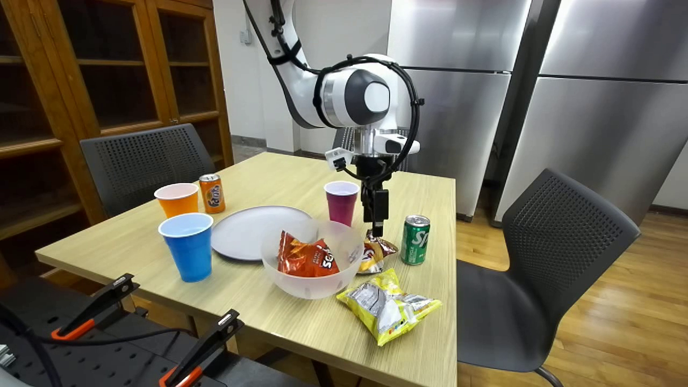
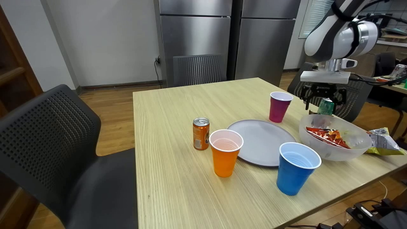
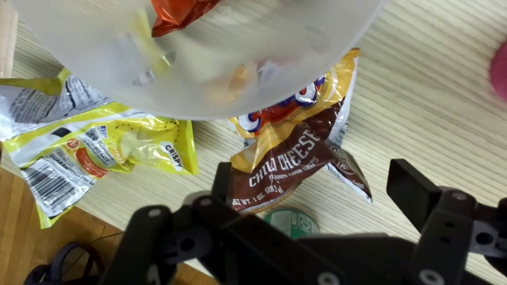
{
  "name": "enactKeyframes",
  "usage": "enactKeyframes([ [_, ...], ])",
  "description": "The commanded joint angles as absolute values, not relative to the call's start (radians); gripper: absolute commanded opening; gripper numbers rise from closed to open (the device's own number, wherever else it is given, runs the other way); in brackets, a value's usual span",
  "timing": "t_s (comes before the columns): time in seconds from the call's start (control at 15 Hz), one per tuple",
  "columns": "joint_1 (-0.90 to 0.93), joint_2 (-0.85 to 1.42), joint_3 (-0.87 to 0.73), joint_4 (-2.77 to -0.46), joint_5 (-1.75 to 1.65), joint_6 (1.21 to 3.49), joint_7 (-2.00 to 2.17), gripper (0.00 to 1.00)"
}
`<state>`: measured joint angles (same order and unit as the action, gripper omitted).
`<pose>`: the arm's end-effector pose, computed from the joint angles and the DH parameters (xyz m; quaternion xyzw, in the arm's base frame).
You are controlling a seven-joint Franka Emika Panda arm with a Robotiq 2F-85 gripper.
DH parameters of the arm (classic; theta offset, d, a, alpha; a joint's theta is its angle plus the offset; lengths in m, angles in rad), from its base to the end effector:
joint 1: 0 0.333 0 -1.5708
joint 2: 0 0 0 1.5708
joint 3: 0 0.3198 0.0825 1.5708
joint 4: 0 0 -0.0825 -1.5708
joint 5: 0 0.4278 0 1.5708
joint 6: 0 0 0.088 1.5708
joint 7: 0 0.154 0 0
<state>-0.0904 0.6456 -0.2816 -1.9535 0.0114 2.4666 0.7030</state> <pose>0.5769 -0.2368 0.0664 0.8638 -0.4942 -0.0396 0.0897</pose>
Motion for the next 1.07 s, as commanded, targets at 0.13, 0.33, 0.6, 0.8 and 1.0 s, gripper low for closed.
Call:
enactKeyframes([
  [0.13,-0.087,0.667,-0.273,-1.923,0.015,2.409,0.654,1.0],
  [0.33,-0.08,0.678,-0.277,-1.921,0.009,2.407,0.65,1.0],
  [0.6,-0.072,0.684,-0.283,-1.921,0.003,2.404,0.651,1.0],
  [0.8,-0.07,0.694,-0.285,-1.915,0.003,2.398,0.655,1.0],
  [1.0,-0.073,0.707,-0.285,-1.903,0.006,2.39,0.658,1.0],
])
